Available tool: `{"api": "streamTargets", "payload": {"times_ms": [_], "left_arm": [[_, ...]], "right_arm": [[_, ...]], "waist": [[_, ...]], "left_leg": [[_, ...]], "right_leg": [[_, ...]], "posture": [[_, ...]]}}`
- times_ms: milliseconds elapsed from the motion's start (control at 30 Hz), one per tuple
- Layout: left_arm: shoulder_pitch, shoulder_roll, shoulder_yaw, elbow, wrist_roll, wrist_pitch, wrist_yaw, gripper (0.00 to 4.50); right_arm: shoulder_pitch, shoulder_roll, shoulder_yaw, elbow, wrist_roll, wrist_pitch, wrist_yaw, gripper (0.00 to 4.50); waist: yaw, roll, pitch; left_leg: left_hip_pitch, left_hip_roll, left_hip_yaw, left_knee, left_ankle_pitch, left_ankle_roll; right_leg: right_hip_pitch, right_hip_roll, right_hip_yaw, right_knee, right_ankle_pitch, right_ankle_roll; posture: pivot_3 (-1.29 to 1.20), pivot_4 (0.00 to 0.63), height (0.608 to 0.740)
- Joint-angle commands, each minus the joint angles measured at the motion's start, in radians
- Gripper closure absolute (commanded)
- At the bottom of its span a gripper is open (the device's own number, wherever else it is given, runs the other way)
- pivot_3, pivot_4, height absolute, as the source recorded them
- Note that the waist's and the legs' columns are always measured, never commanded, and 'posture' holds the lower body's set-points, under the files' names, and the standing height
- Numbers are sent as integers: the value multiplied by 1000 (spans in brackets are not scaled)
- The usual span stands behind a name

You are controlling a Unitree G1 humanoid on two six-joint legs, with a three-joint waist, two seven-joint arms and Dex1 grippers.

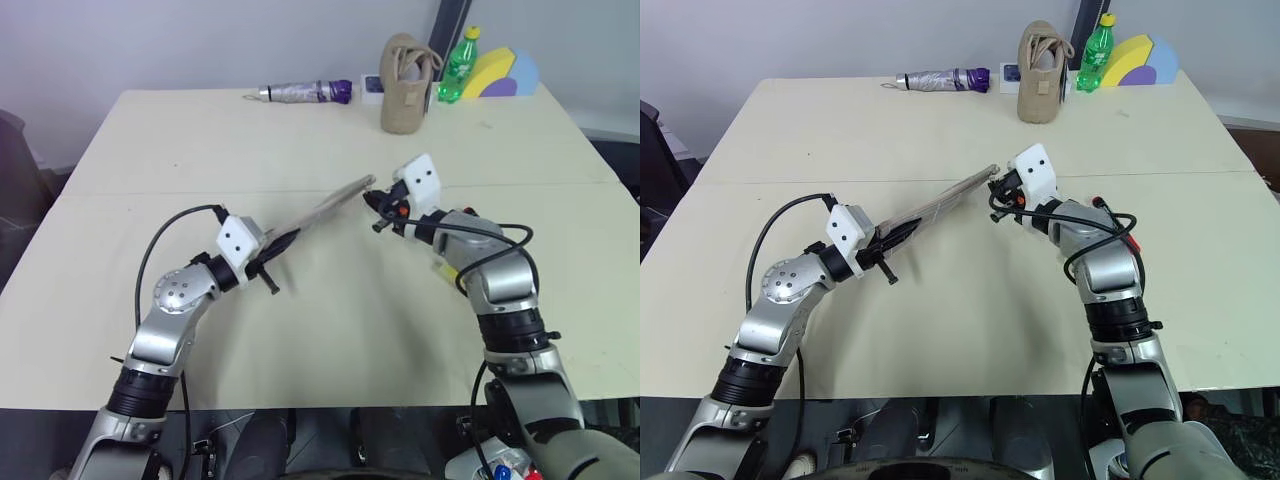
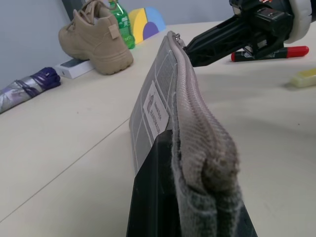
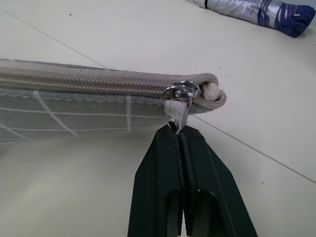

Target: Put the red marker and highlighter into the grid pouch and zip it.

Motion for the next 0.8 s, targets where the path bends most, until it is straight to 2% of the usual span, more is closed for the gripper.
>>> {"api": "streamTargets", "payload": {"times_ms": [33, 200, 500, 800], "left_arm": [[-22, -14, 14, -12, 13, -12, 21, 4500], [-36, -39, -12, 18, 60, -28, 44, 4500], [-52, -94, -40, 57, 112, -56, 74, 4500], [-79, -136, -16, 114, 148, -90, 145, 4500]], "right_arm": [[21, -12, 45, -120, 30, 29, 51, 4446], [46, -12, 168, -301, 49, 82, 113, 4446], [14, 52, 282, -462, 96, 207, 107, 4446], [-1, 4, 265, -470, 105, 217, 123, 4446]], "waist": [[0, 0, 0], [-2, 0, 0], [5, 0, 0], [6, 0, 0]], "left_leg": [[0, 0, 0, 0, 0, 0], [0, 0, 0, 0, 0, 0], [0, 0, -1, 2, 0, 0], [-1, 0, -2, 3, 0, 0]], "right_leg": [[0, 0, 0, 0, 0, 0], [0, 0, 0, 0, 0, 0], [1, 0, -1, 0, 0, 0], [1, 0, -1, 0, 0, 0]], "posture": [[0, 150, 740], [0, 150, 740], [0, 150, 740], [0, 150, 740]]}}
